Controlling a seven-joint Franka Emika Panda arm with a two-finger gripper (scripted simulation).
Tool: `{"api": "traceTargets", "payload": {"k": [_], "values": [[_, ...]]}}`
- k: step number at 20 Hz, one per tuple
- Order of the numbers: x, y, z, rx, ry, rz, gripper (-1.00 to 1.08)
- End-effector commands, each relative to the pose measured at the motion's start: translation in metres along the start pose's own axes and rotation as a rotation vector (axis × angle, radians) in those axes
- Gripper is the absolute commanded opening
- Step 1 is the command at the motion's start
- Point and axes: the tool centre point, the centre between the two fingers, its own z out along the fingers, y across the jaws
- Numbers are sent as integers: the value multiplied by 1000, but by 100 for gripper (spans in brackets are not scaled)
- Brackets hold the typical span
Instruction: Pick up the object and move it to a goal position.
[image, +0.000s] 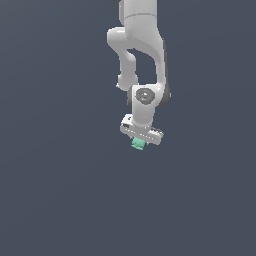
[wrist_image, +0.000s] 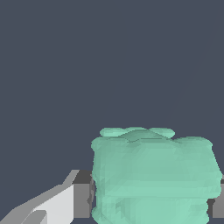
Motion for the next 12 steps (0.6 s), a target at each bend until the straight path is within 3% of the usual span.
{"api": "traceTargets", "payload": {"k": [1, 6, 12], "values": [[-1, -3, -1, 0, 0, 0, -100], [-6, -23, -7, 0, 0, 0, -100], [-17, -70, -22, 0, 0, 0, -100]]}}
